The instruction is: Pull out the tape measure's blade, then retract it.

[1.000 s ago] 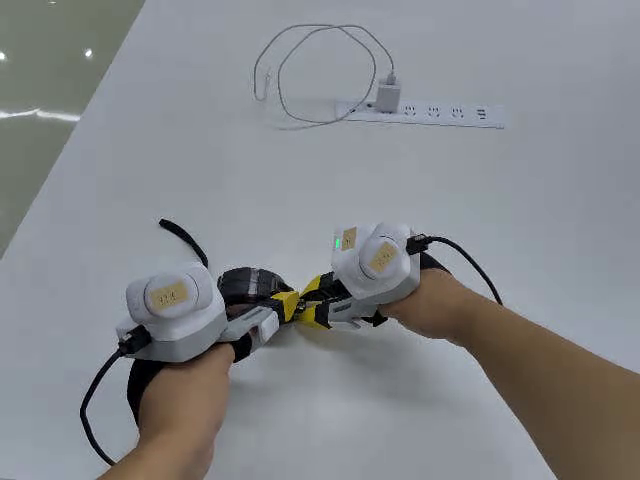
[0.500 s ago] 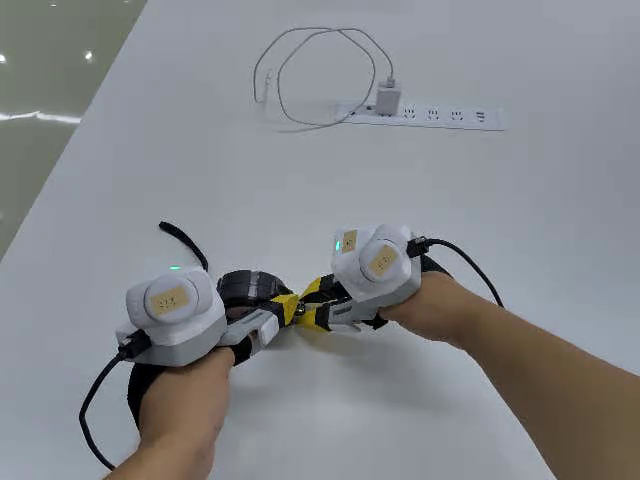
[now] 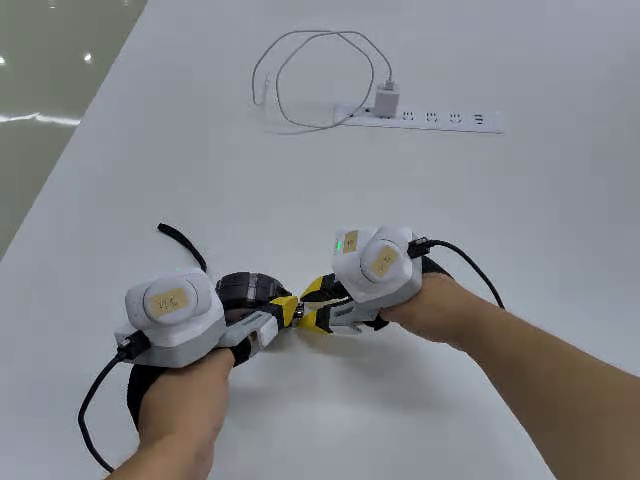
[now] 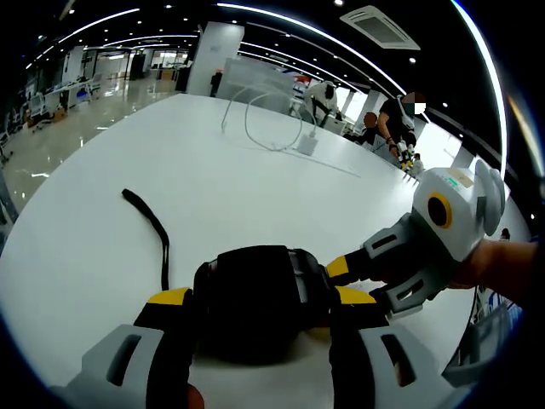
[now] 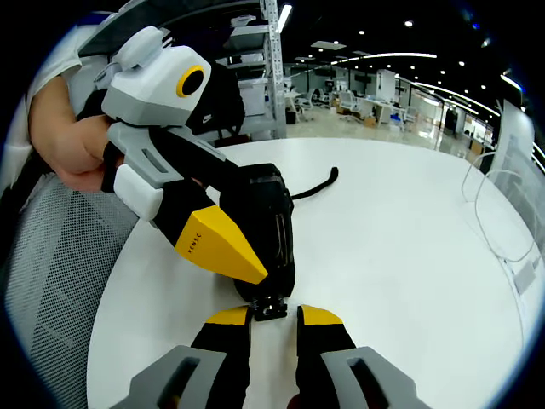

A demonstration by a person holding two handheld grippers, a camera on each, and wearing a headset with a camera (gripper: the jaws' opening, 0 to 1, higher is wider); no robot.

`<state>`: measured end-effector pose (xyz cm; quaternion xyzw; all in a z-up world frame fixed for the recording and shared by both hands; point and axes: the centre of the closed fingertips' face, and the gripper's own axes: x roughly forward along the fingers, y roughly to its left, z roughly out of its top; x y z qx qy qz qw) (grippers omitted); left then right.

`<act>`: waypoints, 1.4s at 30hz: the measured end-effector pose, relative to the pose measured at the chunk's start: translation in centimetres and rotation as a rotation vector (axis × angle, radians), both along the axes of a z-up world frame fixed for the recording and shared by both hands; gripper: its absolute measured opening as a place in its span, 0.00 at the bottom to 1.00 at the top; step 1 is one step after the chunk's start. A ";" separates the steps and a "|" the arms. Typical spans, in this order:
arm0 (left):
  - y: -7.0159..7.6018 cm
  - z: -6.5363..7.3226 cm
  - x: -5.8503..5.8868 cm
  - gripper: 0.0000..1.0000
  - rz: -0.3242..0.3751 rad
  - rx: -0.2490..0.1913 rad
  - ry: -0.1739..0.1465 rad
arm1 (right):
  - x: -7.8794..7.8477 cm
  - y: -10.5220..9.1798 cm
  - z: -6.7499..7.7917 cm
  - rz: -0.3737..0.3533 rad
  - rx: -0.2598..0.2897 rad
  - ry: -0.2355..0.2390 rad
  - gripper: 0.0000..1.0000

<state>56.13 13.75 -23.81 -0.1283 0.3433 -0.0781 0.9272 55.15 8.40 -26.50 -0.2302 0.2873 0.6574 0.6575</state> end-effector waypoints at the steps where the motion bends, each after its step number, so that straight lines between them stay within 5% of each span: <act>1: 0.1 -0.1 0.0 0.62 0.003 -0.001 0.003 | 0.0 0.0 0.0 -0.001 0.001 0.003 0.17; 27: 0.3 0.6 0.2 0.67 -0.028 0.021 -0.033 | 0.3 -0.5 0.9 -0.062 0.040 0.018 0.20; 42: 0.2 2.0 -0.2 0.71 -0.111 0.037 -0.098 | 0.5 -2.7 2.9 -0.181 0.099 -0.001 0.32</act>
